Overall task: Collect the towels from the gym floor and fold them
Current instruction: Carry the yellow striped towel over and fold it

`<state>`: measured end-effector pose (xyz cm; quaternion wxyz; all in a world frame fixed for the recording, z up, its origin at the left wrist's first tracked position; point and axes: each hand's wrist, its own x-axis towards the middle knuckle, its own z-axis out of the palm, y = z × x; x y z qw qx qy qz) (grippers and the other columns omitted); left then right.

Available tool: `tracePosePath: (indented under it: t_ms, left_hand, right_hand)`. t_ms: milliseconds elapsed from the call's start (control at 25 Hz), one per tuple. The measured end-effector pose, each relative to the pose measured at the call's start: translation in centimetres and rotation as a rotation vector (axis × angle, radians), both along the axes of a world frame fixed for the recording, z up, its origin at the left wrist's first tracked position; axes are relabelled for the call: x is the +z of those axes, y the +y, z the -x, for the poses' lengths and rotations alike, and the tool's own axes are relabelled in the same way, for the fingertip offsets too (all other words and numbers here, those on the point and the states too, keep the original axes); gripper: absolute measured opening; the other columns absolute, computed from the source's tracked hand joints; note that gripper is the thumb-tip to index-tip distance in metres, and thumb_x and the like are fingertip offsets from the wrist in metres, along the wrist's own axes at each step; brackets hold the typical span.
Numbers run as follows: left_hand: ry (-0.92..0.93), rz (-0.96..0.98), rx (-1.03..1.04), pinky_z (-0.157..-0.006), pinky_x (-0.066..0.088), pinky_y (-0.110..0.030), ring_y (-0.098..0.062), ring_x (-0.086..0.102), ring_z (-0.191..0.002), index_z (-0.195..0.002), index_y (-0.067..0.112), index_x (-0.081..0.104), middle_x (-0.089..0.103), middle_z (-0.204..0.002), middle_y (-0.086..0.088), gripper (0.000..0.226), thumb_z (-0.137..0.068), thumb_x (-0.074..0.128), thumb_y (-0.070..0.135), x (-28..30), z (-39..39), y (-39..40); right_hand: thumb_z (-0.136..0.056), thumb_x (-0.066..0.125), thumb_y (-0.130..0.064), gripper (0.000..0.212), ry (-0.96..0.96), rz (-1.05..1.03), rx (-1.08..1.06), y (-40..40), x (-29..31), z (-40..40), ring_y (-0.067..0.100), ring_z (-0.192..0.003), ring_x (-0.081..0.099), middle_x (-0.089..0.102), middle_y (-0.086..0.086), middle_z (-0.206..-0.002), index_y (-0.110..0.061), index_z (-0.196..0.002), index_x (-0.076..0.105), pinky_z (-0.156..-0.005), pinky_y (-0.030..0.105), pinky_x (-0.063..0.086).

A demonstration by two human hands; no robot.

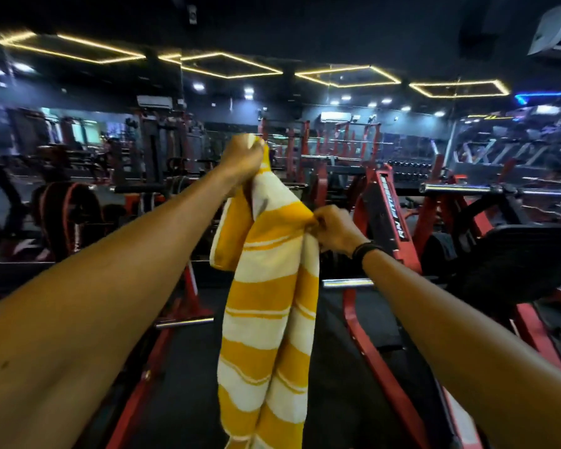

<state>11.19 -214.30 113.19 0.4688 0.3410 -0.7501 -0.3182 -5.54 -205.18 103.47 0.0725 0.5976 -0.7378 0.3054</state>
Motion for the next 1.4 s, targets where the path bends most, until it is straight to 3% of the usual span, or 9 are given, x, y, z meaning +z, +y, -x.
tracePosePath:
  t_ms: [160, 320, 480, 600, 680, 840, 1040, 1280, 1400]
  left_hand:
    - [-0.461, 0.145, -0.018, -0.112, 0.030, -0.046, -0.036, 0.030, -0.138, -0.149, 0.017, 0.001, 0.020, -0.156, -0.014, 0.116, -0.067, 0.072, 0.060, -0.9, -0.9, 1.0]
    - [-1.019, 0.244, -0.071, -0.088, 0.047, -0.034, -0.026, 0.057, -0.111, -0.129, 0.016, 0.056, 0.059, -0.130, -0.008, 0.067, -0.076, 0.068, 0.056, -1.1, 1.4, 3.2]
    - [-0.686, 0.316, 0.152, -0.054, 0.035, -0.027, -0.021, 0.055, -0.063, -0.063, 0.016, 0.060, 0.058, -0.061, -0.003, 0.027, -0.083, 0.064, 0.035, -0.4, 1.8, 3.3]
    - [-0.145, 0.120, 0.227, -0.051, 0.034, -0.027, -0.014, 0.047, -0.056, -0.057, 0.019, 0.053, 0.051, -0.058, 0.001, 0.031, -0.084, 0.060, 0.032, 0.5, 1.9, 3.5]
    - [0.071, -0.016, 0.262, -0.053, 0.038, -0.025, -0.013, 0.051, -0.062, -0.063, 0.019, 0.056, 0.054, -0.064, 0.002, 0.024, -0.082, 0.062, 0.033, 1.4, 1.8, 3.6]
    - [-0.056, -0.077, 0.127, -0.064, 0.048, -0.023, -0.012, 0.058, -0.085, -0.106, 0.014, 0.061, 0.059, -0.099, 0.001, 0.042, -0.076, 0.076, 0.040, 3.5, 0.3, 3.9]
    - [-0.134, 0.119, 0.030, -0.058, 0.043, -0.018, -0.006, 0.049, -0.077, -0.100, 0.019, 0.050, 0.048, -0.093, 0.006, 0.026, -0.084, 0.070, 0.027, 3.2, 0.3, 5.9]
    - [-0.067, 0.016, -0.259, -0.058, 0.052, -0.022, -0.011, 0.056, -0.069, -0.093, 0.018, 0.049, 0.057, -0.084, -0.001, 0.035, -0.075, 0.079, 0.022, 0.4, 1.1, 5.4]
    - [-0.457, -0.029, -0.232, -0.087, 0.052, -0.037, -0.018, 0.057, -0.098, -0.115, 0.020, 0.052, 0.057, -0.110, -0.001, 0.056, -0.068, 0.081, 0.033, -1.3, -0.9, 2.8]
  right_hand:
    - [-0.091, 0.054, -0.004, 0.018, -0.086, 0.269, 0.124, -0.8, 2.4, 0.7, 0.014, -0.070, 0.046, 0.053, 0.002, -0.070, 0.000, -0.075, 0.062, -0.051, 0.016, 0.031]
    - [-0.087, 0.059, 0.002, 0.012, -0.131, 0.423, 0.296, -1.9, 3.2, 1.0, 0.013, -0.074, 0.056, 0.066, 0.009, -0.079, -0.003, -0.079, 0.067, -0.062, 0.014, 0.040]
    - [-0.082, 0.074, -0.025, 0.024, -0.227, 0.244, 0.393, -1.5, 1.6, 3.1, 0.015, -0.082, 0.062, 0.068, 0.004, -0.092, -0.009, -0.098, 0.066, -0.071, 0.015, 0.049]
    - [-0.074, 0.077, -0.044, 0.061, -0.170, -0.266, 0.384, -1.0, -1.3, 5.3, 0.018, -0.098, 0.060, 0.063, 0.001, -0.113, -0.015, -0.123, 0.054, -0.084, 0.031, 0.051]
    - [-0.085, 0.069, -0.035, 0.034, -0.047, -0.369, 0.316, -0.9, -3.1, 5.7, 0.018, -0.088, 0.057, 0.063, 0.004, -0.101, -0.010, -0.104, 0.057, -0.073, 0.025, 0.045]
    - [-0.085, 0.066, -0.021, 0.020, -0.056, -0.107, 0.202, -1.4, -3.8, 6.6, 0.028, -0.089, 0.062, 0.064, 0.011, -0.092, -0.006, -0.097, 0.061, -0.069, 0.030, 0.048]
    - [-0.088, 0.066, -0.027, 0.040, -0.773, 0.110, 0.633, 0.1, 0.8, 2.6, 0.017, -0.104, 0.062, 0.063, 0.004, -0.115, -0.017, -0.125, 0.053, -0.077, 0.024, 0.054]
    - [-0.090, 0.064, -0.018, 0.032, -0.595, -0.057, 0.744, 0.1, 1.8, 0.0, 0.019, -0.098, 0.068, 0.068, 0.010, -0.112, -0.005, -0.119, 0.060, -0.079, 0.032, 0.058]
    - [-0.090, 0.061, -0.017, 0.020, -0.694, 0.082, 0.734, 0.0, 1.2, 0.8, 0.016, -0.094, 0.066, 0.067, 0.008, -0.107, -0.010, -0.109, 0.063, -0.075, 0.027, 0.056]
